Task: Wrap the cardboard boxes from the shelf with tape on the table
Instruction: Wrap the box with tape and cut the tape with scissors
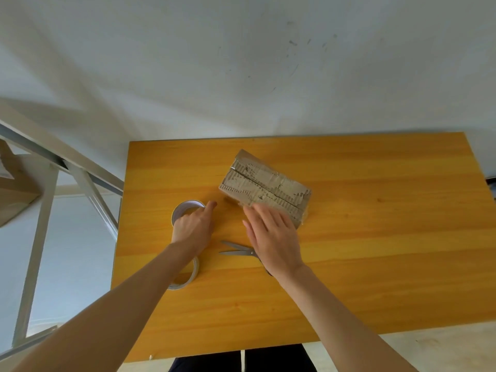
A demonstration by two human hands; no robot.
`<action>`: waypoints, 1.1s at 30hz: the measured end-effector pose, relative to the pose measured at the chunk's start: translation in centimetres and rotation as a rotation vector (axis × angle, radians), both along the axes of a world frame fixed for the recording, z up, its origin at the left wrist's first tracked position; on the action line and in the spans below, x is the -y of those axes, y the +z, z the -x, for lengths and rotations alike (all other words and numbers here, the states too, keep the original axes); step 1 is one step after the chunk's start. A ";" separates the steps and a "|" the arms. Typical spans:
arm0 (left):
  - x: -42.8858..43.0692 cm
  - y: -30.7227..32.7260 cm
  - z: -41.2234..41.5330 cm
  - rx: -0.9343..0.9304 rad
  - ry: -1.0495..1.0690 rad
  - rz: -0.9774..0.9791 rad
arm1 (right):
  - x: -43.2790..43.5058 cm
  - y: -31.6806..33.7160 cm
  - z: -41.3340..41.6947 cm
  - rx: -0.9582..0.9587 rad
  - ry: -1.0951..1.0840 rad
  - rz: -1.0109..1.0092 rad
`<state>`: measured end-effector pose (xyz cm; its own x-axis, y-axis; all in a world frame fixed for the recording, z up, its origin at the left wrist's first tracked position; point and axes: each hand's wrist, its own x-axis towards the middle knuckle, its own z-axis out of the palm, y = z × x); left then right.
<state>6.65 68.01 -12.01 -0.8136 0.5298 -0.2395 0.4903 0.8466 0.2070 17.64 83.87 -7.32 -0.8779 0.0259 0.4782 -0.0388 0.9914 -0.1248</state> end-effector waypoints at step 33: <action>-3.1 4.4 -0.8 -0.333 -0.129 -0.475 | -4.1 -0.3 3.8 0.328 0.063 0.040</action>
<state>7.45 71.12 -7.66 -0.7264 0.6158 0.3053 0.6865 0.6285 0.3658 13.89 87.95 -7.57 -0.9853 -0.0206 0.1695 -0.0516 0.9823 -0.1801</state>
